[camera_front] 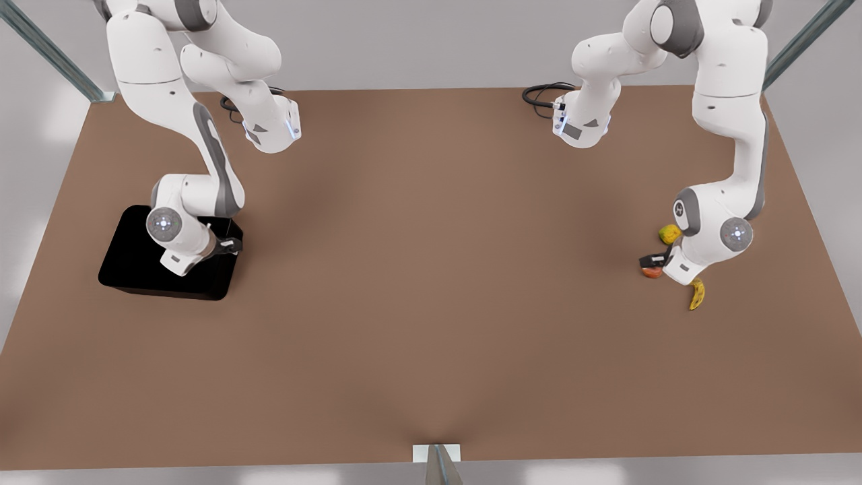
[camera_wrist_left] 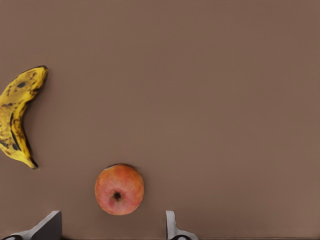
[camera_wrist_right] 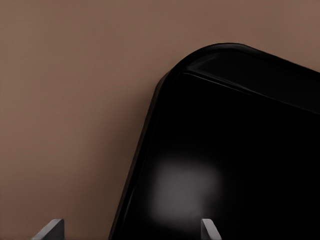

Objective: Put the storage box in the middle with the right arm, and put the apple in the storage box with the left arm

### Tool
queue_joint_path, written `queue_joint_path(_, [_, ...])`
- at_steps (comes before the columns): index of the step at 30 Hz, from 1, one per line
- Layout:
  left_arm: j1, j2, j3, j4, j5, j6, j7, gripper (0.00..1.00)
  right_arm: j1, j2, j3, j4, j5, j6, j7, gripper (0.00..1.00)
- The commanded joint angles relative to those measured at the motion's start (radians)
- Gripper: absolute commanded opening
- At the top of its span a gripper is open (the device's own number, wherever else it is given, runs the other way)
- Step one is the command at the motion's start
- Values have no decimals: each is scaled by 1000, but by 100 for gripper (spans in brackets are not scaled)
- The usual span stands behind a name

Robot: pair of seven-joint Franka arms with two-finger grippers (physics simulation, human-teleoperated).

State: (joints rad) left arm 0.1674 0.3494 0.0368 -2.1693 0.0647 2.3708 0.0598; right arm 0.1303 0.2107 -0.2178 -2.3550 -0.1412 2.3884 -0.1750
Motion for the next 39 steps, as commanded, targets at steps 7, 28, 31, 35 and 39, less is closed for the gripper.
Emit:
queue_joint_path(7, [23, -36, -18, -93, 3, 102, 58, 100, 2, 9, 0, 2, 3, -8, 3, 21])
queue_joint_path(28, [69, 48, -32, -130, 9, 242, 58, 99, 127, -134, 41, 66, 72, -101, 14, 21])
queue_joint_path(31, [73, 51, -32, -132, 10, 266, 58, 99, 183, -129, 107, 105, 72, -121, 86, 21])
queue_joint_path(35, [84, 66, -31, -127, 12, 281, 60, 99, 230, -126, 187, 141, 72, -123, 207, 21])
queue_joint_path(39, [103, 72, -32, -129, 21, 281, 61, 99, 290, -123, 218, 163, 72, -121, 293, 21])
